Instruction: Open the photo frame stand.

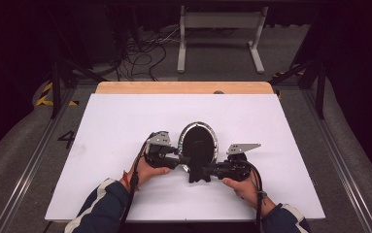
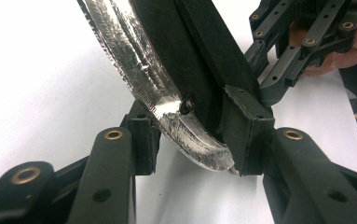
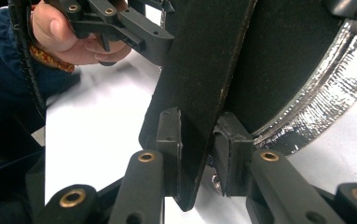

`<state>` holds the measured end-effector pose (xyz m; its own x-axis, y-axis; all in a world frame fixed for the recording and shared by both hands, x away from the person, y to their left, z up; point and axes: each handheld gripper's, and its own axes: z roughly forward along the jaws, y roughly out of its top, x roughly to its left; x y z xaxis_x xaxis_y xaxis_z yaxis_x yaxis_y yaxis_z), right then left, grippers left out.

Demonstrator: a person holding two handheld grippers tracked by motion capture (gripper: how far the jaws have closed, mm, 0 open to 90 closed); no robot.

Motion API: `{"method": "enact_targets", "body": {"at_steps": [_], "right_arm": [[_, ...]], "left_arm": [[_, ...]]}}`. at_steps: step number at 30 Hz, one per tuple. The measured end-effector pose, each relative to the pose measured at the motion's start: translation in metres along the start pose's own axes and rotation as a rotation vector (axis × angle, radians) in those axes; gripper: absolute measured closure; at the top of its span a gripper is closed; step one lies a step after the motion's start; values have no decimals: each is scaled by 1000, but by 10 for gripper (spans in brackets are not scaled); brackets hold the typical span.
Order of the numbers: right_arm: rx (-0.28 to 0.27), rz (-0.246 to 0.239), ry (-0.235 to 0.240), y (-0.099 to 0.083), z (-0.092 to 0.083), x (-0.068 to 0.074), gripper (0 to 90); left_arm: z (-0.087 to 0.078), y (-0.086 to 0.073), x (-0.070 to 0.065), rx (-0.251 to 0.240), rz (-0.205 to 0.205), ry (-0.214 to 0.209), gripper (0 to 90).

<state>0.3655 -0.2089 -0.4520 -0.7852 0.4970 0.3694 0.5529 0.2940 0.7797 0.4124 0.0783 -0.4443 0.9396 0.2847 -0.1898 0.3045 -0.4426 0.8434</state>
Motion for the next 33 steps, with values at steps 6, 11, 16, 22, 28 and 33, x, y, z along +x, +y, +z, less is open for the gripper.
{"method": "enact_targets", "body": {"at_steps": [6,11,16,22,28,33], "right_arm": [[3,-2,-5,0,-1,0,761],[0,-2,-2,0,-2,0,780],[-5,-3,12,1,-2,1,783],[-9,-6,19,2,-3,3,792],[-12,-14,25,3,-3,6,797],[-9,-27,32,4,-2,9,806]], "left_arm": [[-1,4,-8,1,49,34,594],[-2,5,-10,-5,61,50,610],[-3,6,-11,-5,77,72,610],[-5,7,-13,-20,98,92,623],[-8,7,-12,-46,103,99,650],[-11,9,-14,-57,131,128,679]]}}
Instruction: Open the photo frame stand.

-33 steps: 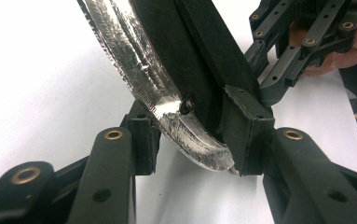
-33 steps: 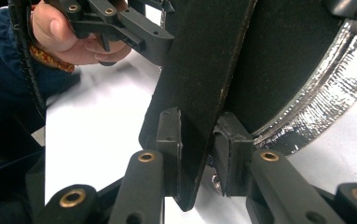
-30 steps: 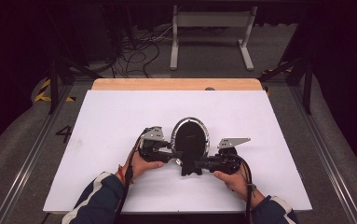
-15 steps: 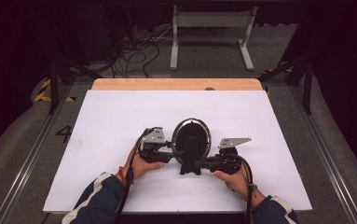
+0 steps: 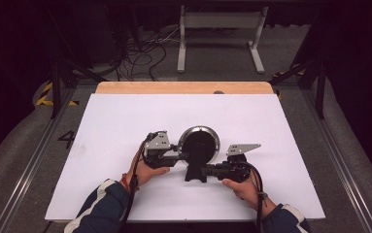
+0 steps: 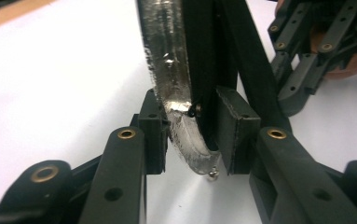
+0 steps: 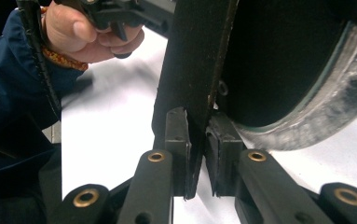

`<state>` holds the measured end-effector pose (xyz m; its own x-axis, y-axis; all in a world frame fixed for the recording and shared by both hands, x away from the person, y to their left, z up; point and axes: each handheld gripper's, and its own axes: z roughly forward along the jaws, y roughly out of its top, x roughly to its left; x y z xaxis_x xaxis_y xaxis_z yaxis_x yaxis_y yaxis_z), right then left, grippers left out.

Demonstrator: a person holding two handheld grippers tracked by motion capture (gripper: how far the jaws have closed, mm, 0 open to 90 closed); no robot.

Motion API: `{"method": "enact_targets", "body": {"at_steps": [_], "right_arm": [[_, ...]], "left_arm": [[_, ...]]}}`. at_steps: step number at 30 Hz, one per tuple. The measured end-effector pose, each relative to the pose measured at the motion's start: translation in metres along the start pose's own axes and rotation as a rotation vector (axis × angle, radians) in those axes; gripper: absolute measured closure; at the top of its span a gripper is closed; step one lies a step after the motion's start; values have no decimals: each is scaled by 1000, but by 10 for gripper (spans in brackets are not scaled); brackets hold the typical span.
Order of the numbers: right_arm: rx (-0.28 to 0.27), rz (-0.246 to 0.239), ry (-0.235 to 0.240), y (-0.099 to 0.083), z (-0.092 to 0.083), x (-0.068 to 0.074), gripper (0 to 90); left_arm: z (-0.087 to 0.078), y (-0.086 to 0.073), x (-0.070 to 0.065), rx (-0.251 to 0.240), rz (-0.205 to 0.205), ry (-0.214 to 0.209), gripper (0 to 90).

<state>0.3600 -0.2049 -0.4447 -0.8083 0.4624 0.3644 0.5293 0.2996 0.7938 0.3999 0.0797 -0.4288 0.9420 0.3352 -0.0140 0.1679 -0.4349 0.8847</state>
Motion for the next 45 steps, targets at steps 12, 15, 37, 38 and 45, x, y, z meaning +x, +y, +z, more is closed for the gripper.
{"method": "enact_targets", "body": {"at_steps": [12,15,37,38,45], "right_arm": [[0,-5,11,2,-1,4,795],[2,-9,13,3,-1,5,791],[17,-17,-27,4,-1,6,774],[17,-19,-30,4,-1,6,774],[18,-44,-63,6,0,9,767]], "left_arm": [[-3,2,-2,-6,59,54,702],[-4,2,-3,-7,76,71,703],[-3,0,-11,-4,203,218,718],[-3,-2,-10,-13,204,217,717],[-2,-7,-8,-40,205,221,713]]}}
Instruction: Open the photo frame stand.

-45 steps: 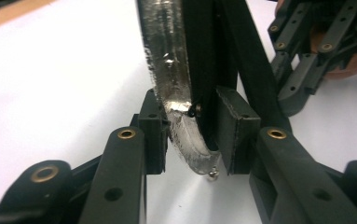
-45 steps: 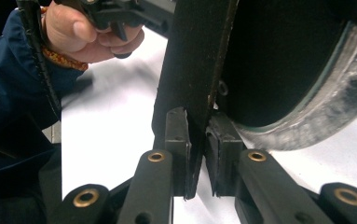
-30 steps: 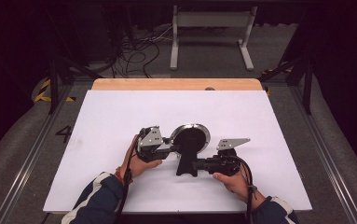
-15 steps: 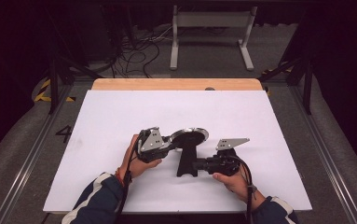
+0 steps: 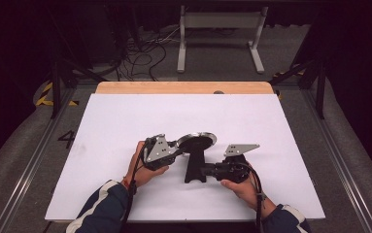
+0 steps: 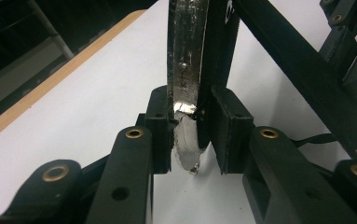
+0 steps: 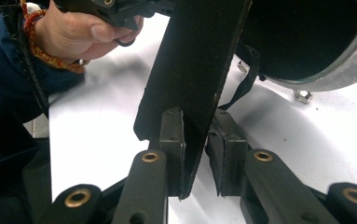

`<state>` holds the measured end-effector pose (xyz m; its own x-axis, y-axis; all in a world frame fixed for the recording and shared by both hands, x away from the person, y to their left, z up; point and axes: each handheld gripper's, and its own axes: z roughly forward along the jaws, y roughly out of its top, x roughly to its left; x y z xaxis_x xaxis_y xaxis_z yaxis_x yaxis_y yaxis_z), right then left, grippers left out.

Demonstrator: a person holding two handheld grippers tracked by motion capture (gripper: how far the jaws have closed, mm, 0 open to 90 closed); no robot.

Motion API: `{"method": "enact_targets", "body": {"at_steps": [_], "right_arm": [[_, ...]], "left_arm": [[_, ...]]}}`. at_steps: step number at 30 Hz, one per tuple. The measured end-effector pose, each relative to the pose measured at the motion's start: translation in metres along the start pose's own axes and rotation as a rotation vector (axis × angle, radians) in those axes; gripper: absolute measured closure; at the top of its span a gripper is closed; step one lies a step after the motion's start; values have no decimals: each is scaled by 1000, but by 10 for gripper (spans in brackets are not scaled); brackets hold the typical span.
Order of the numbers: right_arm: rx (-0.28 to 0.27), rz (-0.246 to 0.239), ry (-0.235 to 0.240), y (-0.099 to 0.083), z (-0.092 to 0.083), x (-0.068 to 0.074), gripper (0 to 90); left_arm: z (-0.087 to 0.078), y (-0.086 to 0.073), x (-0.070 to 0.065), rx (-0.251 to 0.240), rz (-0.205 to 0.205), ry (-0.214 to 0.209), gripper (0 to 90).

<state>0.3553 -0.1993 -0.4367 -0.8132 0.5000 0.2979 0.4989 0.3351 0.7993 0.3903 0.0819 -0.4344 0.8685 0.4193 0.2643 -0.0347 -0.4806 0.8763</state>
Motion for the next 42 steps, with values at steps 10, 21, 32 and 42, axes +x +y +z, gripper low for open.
{"method": "enact_targets", "body": {"at_steps": [10,21,32,42], "right_arm": [[13,-38,-35,0,1,4,773],[35,-61,-58,-3,4,4,804],[37,-68,-60,-4,3,4,806],[-7,-114,-118,0,-6,10,797]], "left_arm": [[0,-5,2,19,-43,-29,723],[6,-10,-1,71,-27,-58,731],[7,-13,1,73,-51,-75,733],[7,-16,5,84,-61,-82,692]]}}
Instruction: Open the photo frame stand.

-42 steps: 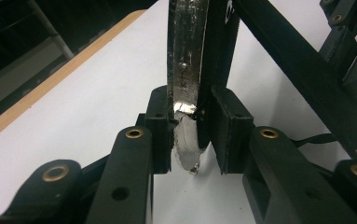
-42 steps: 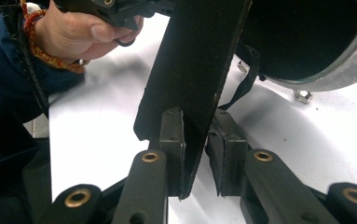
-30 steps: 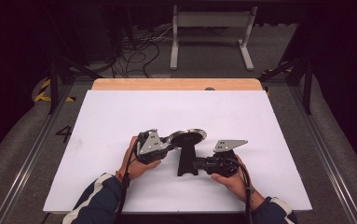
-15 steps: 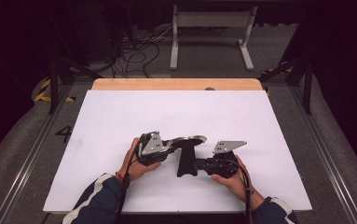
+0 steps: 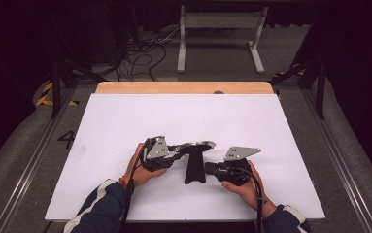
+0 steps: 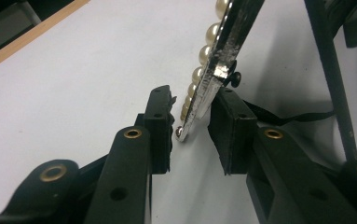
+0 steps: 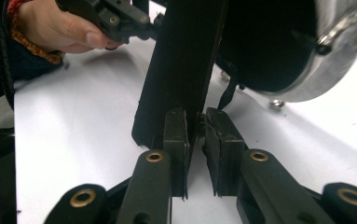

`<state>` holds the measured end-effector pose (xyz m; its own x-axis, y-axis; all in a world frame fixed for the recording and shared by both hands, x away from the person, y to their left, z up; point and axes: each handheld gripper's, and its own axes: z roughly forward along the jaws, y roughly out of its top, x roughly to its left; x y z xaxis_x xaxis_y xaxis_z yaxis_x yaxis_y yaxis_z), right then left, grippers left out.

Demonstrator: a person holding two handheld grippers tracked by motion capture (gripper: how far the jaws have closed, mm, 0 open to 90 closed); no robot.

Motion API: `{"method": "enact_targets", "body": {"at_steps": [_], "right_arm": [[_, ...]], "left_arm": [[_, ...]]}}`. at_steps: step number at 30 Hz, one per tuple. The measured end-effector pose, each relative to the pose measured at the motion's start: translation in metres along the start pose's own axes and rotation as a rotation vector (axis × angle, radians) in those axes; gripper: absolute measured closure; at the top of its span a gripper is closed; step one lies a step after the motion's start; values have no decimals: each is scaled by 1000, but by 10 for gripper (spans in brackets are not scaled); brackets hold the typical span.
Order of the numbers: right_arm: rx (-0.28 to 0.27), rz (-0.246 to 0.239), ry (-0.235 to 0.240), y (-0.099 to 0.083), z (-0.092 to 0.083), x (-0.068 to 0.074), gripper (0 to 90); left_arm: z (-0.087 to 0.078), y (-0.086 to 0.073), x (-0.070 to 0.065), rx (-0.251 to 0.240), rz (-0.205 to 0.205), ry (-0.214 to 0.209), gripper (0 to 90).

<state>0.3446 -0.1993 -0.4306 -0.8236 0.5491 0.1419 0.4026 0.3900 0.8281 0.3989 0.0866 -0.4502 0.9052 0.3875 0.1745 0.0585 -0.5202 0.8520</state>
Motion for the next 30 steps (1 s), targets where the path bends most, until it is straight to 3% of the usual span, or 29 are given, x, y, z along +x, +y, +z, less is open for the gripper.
{"method": "enact_targets", "body": {"at_steps": [9,14,26,30], "right_arm": [[-49,-13,-48,2,-7,4,841],[-71,-49,-80,5,-10,10,885],[-115,-94,-117,10,-15,21,900],[-126,-112,-126,12,-13,29,900]], "left_arm": [[0,-1,2,7,-11,5,631],[-1,-1,2,12,-12,4,602],[-2,-3,3,26,-14,-20,634],[-1,-4,4,25,-27,-6,647]]}}
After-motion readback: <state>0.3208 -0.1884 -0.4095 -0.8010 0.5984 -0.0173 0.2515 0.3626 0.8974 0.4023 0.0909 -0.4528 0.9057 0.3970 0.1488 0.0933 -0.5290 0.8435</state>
